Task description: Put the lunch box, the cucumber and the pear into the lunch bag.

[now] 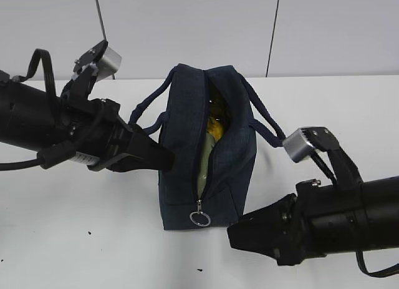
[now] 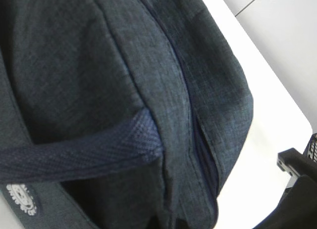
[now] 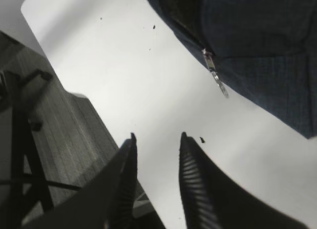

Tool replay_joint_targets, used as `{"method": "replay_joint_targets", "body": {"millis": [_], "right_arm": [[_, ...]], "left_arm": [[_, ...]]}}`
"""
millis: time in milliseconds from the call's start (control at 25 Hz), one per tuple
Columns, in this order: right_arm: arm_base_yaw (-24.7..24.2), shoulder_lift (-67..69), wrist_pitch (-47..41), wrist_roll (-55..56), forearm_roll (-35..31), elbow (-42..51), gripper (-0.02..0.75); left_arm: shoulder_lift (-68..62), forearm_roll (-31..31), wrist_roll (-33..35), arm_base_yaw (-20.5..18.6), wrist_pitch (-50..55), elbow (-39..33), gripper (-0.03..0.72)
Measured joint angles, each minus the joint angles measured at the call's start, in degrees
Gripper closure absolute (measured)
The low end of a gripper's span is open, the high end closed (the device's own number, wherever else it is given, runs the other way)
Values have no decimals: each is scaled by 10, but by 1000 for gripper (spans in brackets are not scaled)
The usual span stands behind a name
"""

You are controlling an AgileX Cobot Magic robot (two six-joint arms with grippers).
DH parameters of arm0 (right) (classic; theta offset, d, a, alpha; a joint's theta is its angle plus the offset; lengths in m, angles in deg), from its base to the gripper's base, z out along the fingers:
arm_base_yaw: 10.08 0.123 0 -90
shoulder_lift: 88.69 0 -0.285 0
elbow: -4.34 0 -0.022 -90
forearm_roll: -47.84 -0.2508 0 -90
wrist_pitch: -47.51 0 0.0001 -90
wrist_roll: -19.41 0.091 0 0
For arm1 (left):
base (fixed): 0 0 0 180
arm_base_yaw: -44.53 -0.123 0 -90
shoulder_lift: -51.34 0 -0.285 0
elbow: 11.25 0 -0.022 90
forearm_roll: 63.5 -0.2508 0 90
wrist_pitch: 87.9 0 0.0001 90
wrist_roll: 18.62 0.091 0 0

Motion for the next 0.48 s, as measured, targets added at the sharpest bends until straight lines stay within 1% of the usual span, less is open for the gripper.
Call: {"method": "replay_joint_targets", "body": {"millis": [120,240,480], "right_arm": [[0,18,0,-112,0,4,500],[0,36,-9,-197,-3,5,500],[0,69,-25,-349,-43,5,499]], "left_arm": [[0,0,0,0,0,0,701],[0,0,0,0,0,0,701],[0,0,0,0,1,0,701]]}}
